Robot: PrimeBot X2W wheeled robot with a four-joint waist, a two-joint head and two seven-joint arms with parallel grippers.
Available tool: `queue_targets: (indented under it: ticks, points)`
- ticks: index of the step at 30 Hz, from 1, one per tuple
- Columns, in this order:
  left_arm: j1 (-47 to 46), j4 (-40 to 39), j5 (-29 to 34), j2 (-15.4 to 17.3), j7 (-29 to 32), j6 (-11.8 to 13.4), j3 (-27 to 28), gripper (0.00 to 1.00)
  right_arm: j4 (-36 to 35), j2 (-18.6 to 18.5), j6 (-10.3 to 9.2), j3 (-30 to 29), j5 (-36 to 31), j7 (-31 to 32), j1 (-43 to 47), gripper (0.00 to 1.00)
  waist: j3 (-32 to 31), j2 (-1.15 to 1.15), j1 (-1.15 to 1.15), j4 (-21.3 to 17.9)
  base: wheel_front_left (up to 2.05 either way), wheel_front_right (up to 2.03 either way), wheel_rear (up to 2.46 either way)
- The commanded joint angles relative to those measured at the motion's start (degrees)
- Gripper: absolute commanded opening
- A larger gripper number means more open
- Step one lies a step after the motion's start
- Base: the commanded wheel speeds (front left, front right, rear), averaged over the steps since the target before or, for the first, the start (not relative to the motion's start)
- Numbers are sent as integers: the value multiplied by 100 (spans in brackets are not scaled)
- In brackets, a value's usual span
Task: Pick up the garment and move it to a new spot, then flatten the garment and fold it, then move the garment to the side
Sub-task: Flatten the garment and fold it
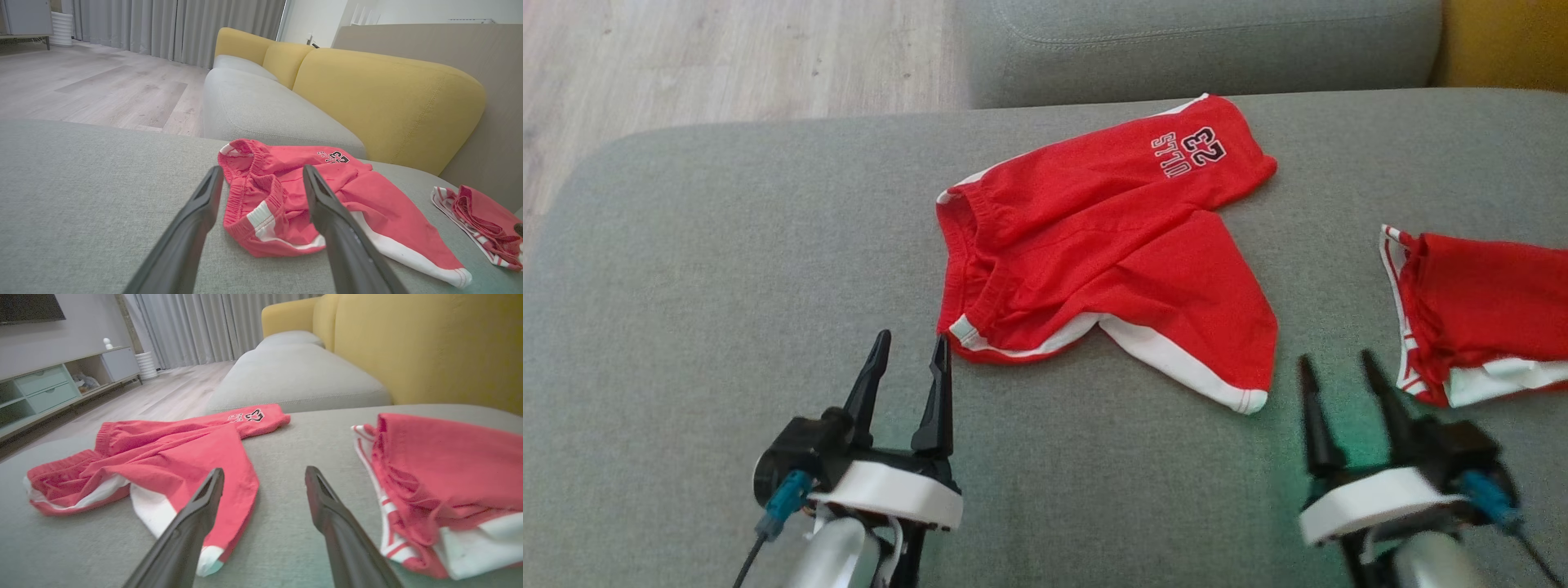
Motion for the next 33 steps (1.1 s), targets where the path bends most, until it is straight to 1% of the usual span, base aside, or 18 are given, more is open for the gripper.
queue_targets:
  ticks: [1,6,12,23,33]
  points:
    - [-184,-170,32,15,-31,-34,180,100,-97,-13,-4,313,84,13,-141,100,7,0,0,27,0,0,0]
    - [-206,-125,21,15,-31,-21,124,100,216,-13,-4,740,263,459,-105,100,52,0,0,107,0,0,0]
    - [-282,-97,12,15,-31,-14,45,100,466,-13,-4,926,486,718,-209,100,144,0,0,228,0,0,0]
    - [-296,-38,33,15,-31,-14,36,100,594,-13,-4,1037,493,590,-282,100,163,0,0,301,0,0,0]
    - [-352,-30,16,15,-31,-10,-10,100,711,-13,-4,1088,422,608,-418,100,205,0,0,329,0,0,0]
